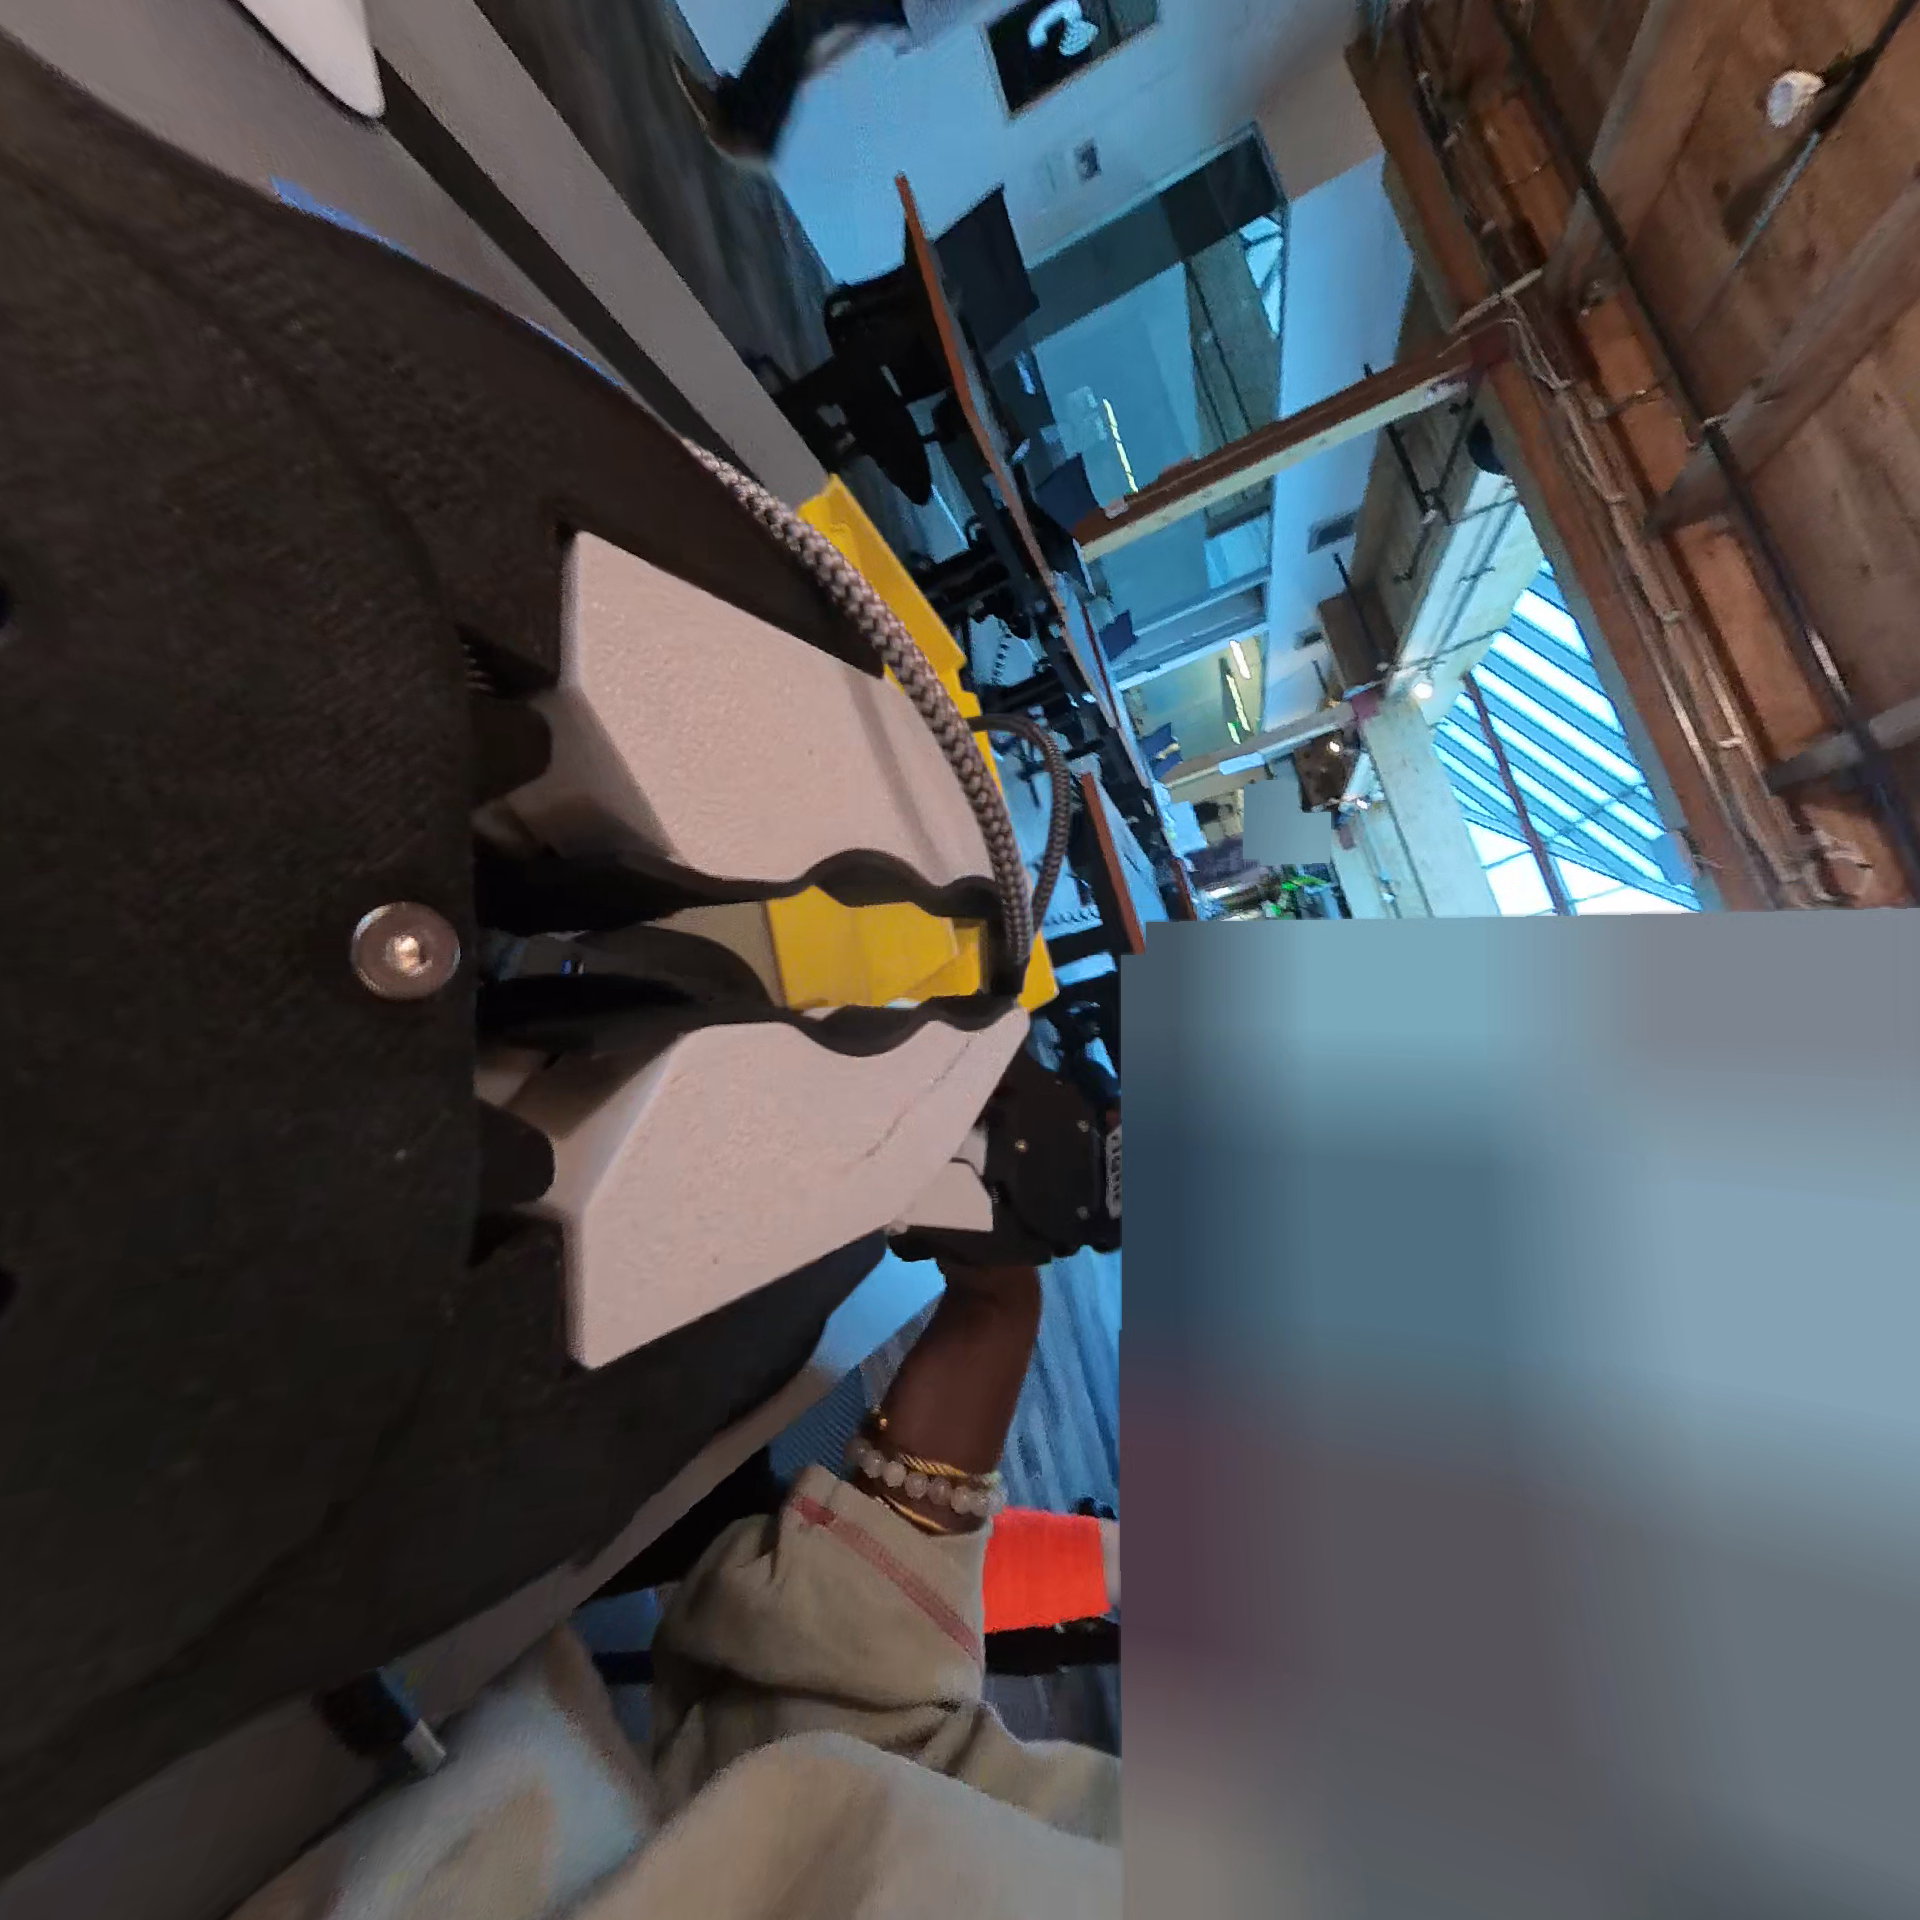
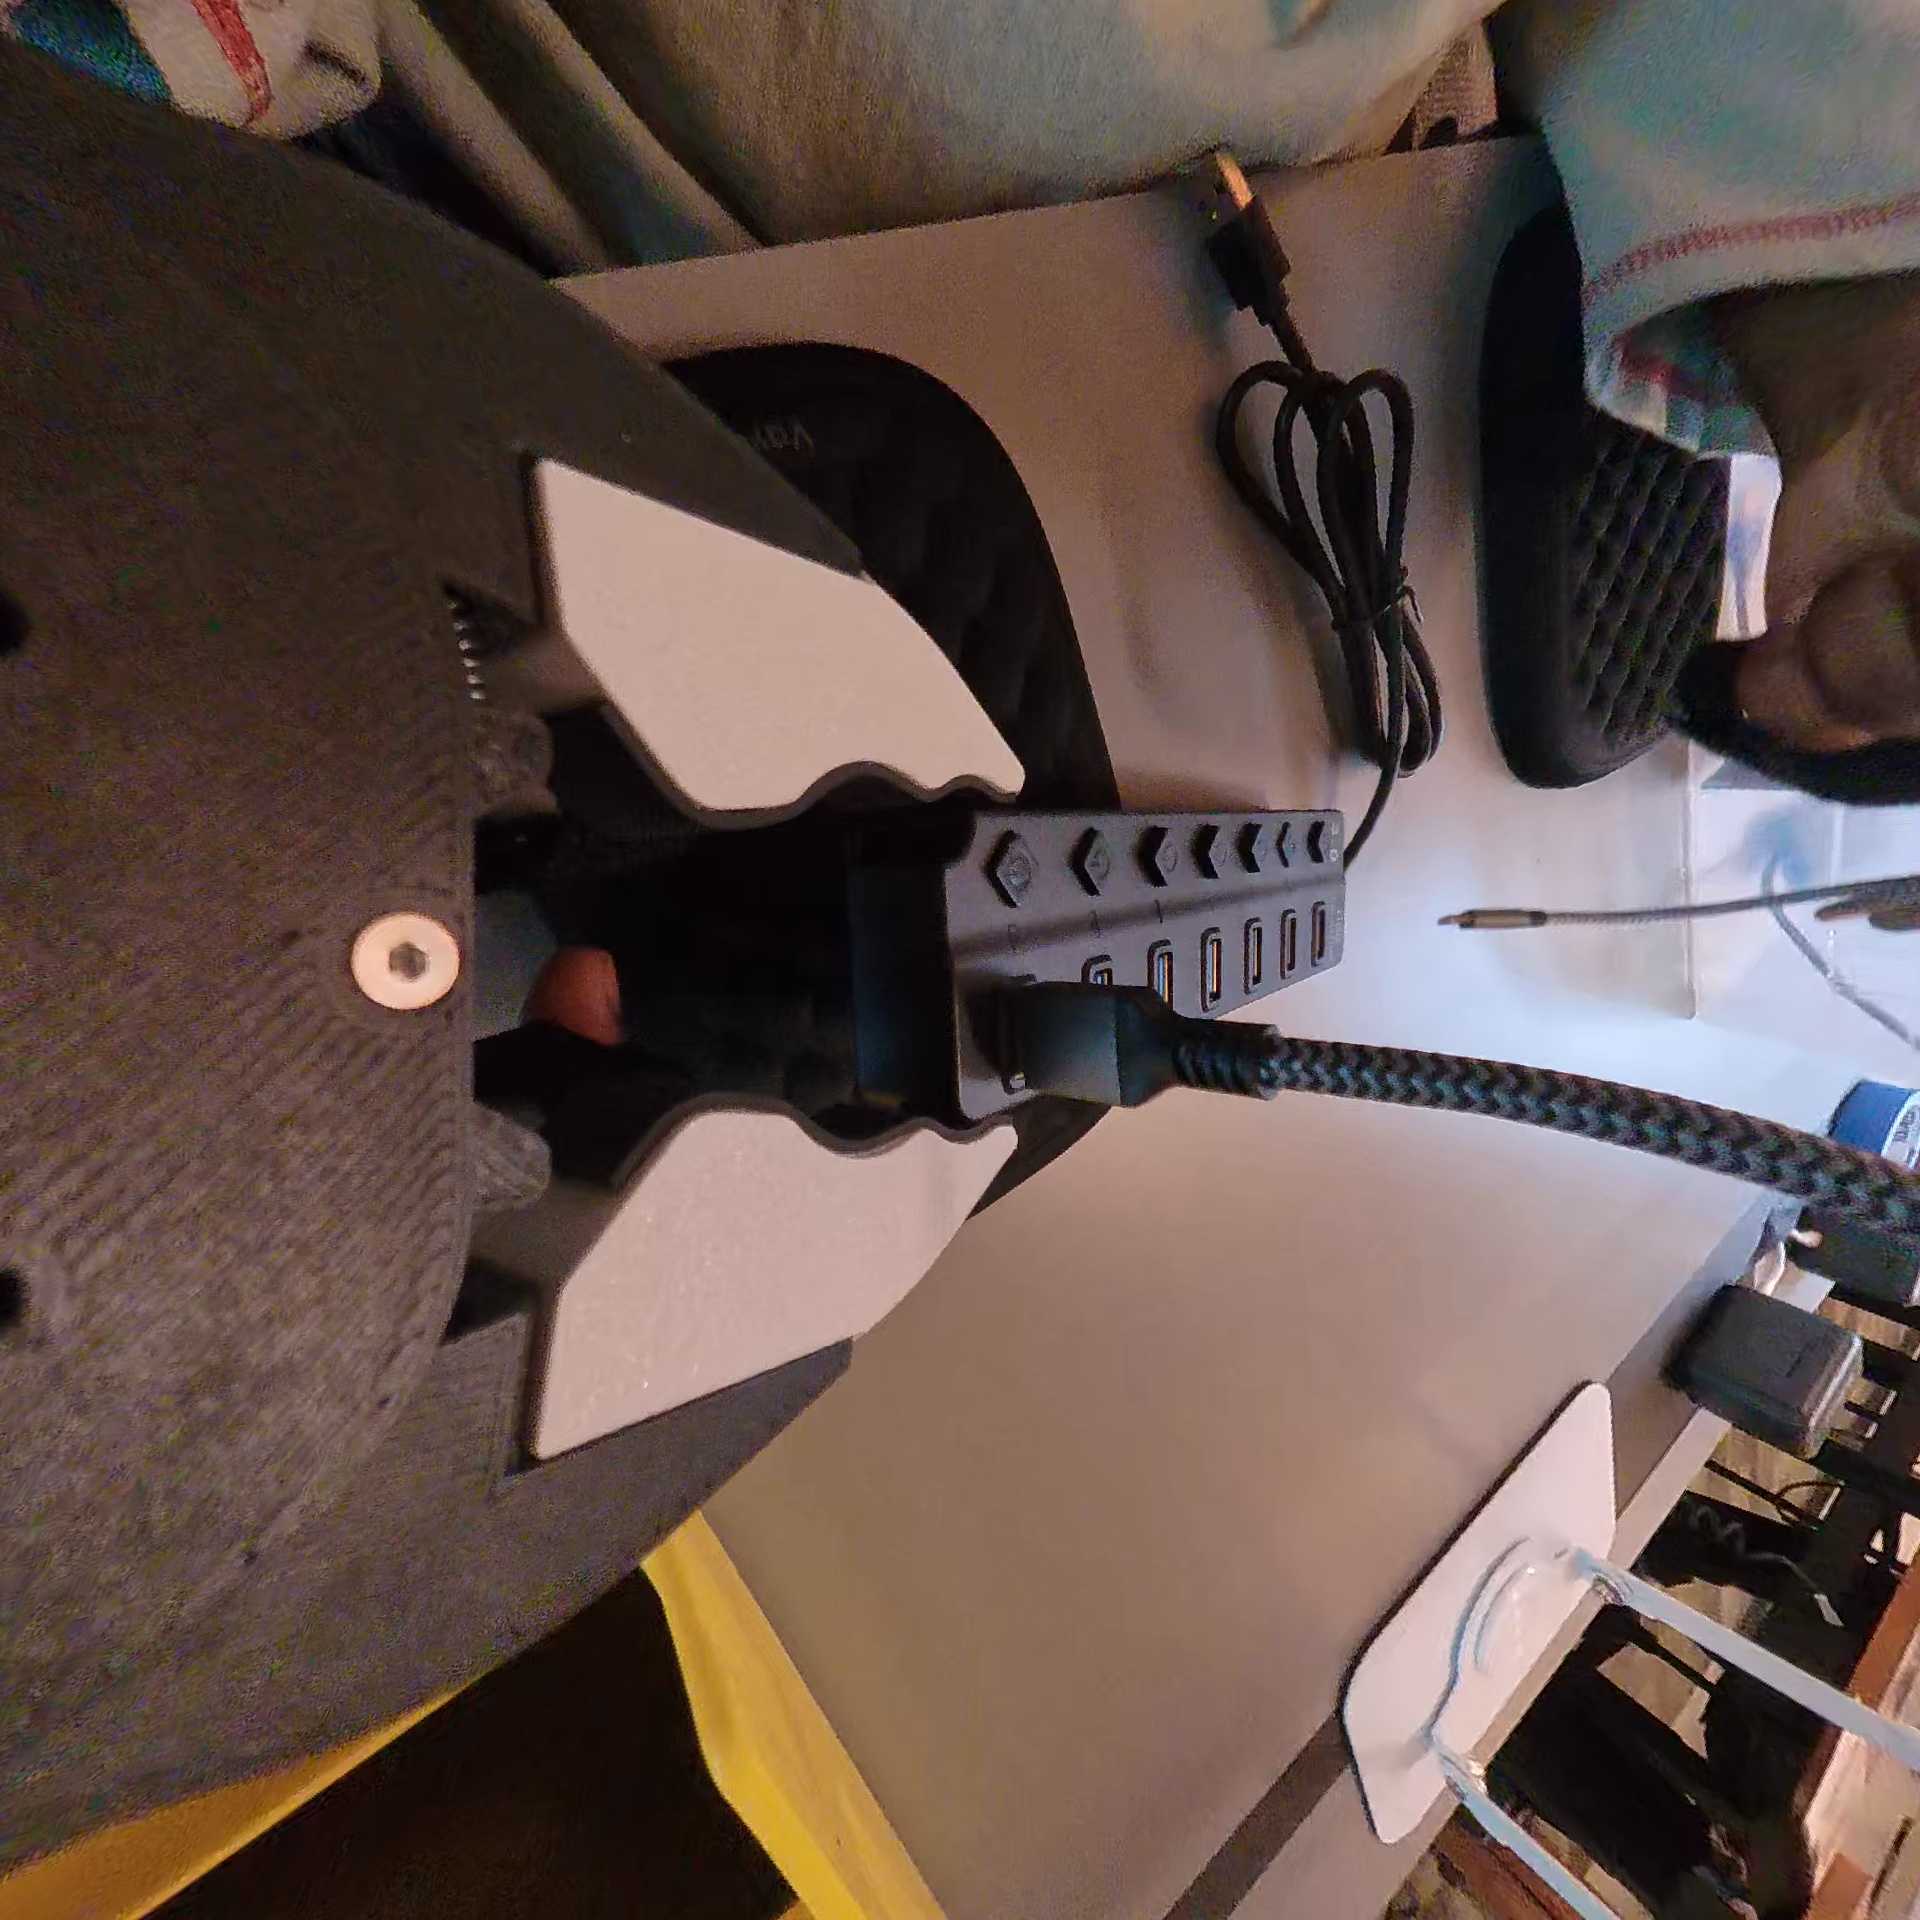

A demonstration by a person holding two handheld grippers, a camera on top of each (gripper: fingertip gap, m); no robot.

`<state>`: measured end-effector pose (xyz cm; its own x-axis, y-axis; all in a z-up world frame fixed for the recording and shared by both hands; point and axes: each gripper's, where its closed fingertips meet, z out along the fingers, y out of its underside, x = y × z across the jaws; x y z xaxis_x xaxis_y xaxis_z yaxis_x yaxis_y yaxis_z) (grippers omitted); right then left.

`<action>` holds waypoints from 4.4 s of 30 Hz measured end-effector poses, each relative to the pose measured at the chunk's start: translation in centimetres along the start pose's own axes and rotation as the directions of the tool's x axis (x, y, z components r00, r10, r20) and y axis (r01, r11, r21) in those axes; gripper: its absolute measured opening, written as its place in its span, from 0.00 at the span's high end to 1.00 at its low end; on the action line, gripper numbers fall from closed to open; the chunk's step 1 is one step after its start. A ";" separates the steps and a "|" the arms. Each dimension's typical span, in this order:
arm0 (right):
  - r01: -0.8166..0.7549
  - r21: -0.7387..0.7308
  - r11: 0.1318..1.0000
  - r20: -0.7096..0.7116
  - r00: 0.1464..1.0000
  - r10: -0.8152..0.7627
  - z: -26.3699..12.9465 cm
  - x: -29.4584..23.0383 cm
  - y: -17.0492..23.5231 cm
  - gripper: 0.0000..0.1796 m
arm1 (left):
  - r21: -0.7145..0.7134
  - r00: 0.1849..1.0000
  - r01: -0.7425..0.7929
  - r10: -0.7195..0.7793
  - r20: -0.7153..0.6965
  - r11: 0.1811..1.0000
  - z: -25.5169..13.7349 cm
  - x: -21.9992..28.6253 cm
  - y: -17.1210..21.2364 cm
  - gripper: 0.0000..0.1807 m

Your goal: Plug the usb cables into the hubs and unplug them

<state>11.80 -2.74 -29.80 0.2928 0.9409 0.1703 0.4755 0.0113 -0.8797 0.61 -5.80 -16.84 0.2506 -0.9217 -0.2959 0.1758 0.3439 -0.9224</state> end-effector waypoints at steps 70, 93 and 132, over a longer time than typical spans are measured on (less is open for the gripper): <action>0.132 0.601 0.788 -0.250 0.968 0.028 -3.8 1.5 -12.4 0.63 | -0.674 0.988 -0.153 0.119 -0.097 0.723 2.7 -0.5 11.7 0.69; -0.252 0.635 0.730 -0.074 0.921 0.382 6.0 1.1 -15.1 0.85 | -0.650 0.812 -0.124 0.453 0.368 0.750 2.4 -4.6 6.9 0.69; 0.183 0.154 0.971 -0.744 0.668 -0.009 -12.7 30.0 -8.6 0.87 | -0.463 0.288 -0.278 0.532 0.796 0.842 -15.4 -6.3 -12.0 0.94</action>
<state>26.99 21.08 -11.53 0.8087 0.3768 0.4517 0.3880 0.2355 -0.8910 -17.78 -6.86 -7.73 0.9236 0.0603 -0.3785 -0.3619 0.4626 -0.8093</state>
